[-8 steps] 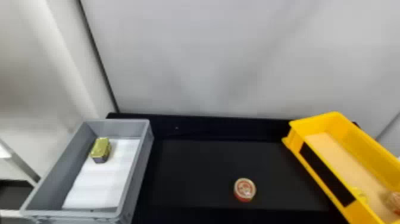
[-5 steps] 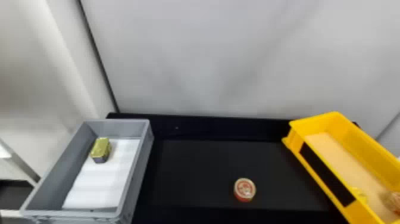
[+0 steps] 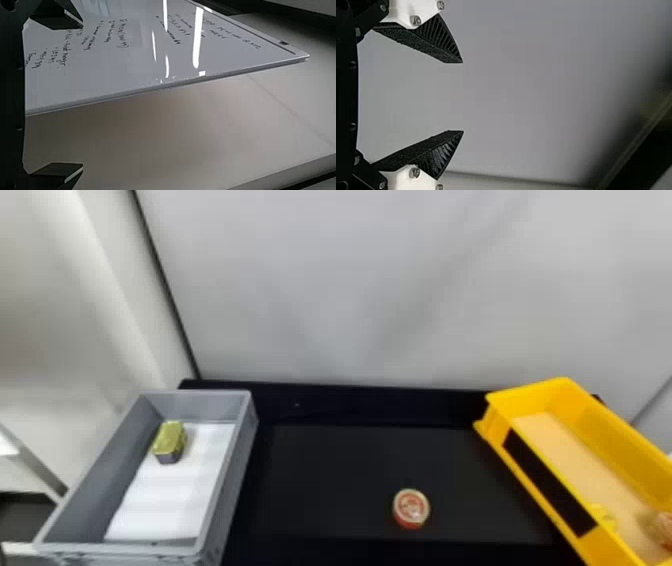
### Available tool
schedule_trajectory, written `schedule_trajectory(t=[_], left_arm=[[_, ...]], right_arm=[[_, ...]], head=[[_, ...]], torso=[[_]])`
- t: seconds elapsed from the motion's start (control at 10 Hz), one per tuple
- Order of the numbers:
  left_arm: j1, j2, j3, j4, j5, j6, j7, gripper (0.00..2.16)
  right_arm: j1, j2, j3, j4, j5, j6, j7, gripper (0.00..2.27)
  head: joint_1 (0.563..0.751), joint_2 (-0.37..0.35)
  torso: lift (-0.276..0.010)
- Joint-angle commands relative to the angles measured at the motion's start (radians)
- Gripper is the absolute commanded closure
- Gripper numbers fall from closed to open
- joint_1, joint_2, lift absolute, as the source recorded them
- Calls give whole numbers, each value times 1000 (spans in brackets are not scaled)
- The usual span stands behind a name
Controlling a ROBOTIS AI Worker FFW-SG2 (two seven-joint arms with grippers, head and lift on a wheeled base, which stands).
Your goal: Pick up the round yellow can and place it in the yellow rectangular box
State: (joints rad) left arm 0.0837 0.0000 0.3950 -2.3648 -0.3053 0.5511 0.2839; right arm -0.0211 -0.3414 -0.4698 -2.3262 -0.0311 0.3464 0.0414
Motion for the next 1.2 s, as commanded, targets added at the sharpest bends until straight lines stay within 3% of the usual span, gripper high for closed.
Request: schedule_trajectory(t=[0.0,0.2,0.4,1.1], left_arm=[[-2,-3,-4,7,0,0,0,30],[-4,-3,-4,10,0,0,0,30],[-4,-3,-4,10,0,0,0,32],[-1,-3,7,13,2,1,0,30]], right_arm=[[-23,1,142,87,5,27,69,168],[-17,-5,261,145,-7,33,147,125],[15,-2,349,173,-32,39,150,117],[78,7,421,168,-59,97,210,122]], head=[[694,14],[694,14],[694,14],[694,14]], torso=[[-61],[-61],[-61],[-61]])
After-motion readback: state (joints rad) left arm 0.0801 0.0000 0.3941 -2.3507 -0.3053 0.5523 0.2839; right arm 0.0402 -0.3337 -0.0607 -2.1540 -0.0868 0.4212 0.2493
